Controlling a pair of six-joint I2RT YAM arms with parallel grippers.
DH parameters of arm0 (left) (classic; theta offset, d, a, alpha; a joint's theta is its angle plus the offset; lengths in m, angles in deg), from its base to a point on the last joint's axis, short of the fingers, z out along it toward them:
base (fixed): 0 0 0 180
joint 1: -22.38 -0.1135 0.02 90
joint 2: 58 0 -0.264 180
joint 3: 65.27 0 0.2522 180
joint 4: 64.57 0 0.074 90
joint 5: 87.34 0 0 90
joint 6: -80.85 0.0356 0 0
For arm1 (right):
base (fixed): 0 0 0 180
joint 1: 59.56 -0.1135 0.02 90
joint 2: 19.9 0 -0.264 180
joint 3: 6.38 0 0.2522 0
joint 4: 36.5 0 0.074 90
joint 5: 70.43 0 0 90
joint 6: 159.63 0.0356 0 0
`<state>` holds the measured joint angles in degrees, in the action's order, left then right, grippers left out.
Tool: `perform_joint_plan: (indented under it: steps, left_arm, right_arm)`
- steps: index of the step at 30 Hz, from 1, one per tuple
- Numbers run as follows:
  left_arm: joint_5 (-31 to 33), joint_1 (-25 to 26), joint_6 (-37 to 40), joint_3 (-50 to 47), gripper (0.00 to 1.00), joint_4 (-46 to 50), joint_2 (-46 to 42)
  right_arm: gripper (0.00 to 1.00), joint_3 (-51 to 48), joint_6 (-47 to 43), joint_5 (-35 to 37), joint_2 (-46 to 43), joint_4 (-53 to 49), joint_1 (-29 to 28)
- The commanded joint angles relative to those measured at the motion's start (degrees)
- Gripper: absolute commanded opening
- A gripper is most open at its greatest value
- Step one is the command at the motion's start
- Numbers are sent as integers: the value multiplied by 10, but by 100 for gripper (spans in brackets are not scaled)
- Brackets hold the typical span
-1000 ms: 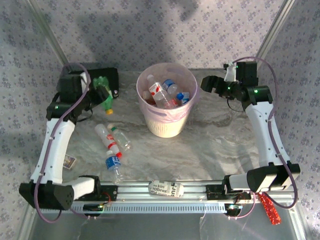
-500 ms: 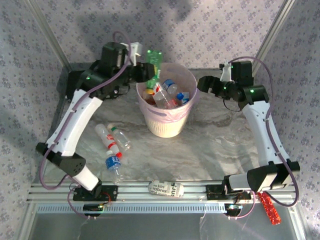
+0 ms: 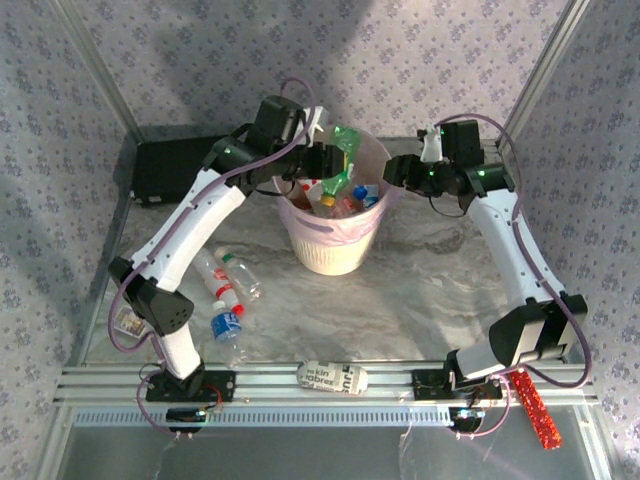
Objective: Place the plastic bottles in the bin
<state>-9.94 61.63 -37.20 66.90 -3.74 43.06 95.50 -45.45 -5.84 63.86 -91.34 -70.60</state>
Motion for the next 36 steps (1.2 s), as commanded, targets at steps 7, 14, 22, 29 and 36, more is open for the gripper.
perform_joint_plan:
  steps: [7,14,22,29,36]
  left_arm:
    - [-16,6,-4,-9,68,-27,2]
    - [19,3,14,-7,93,-14,-31]
    - [64,-44,17,-76,92,40,-134]
    - [44,-198,-31,-362,88,80,-329]
    - [-27,-318,-86,-632,85,70,-462]
  right_arm:
    - [49,-1,6,-16,11,13,-7]
    - [49,1,6,-13,20,13,-10]
    - [48,13,0,-9,26,7,-10]
    - [48,20,-6,-6,29,2,-13]
    - [48,28,-14,2,30,-11,-14]
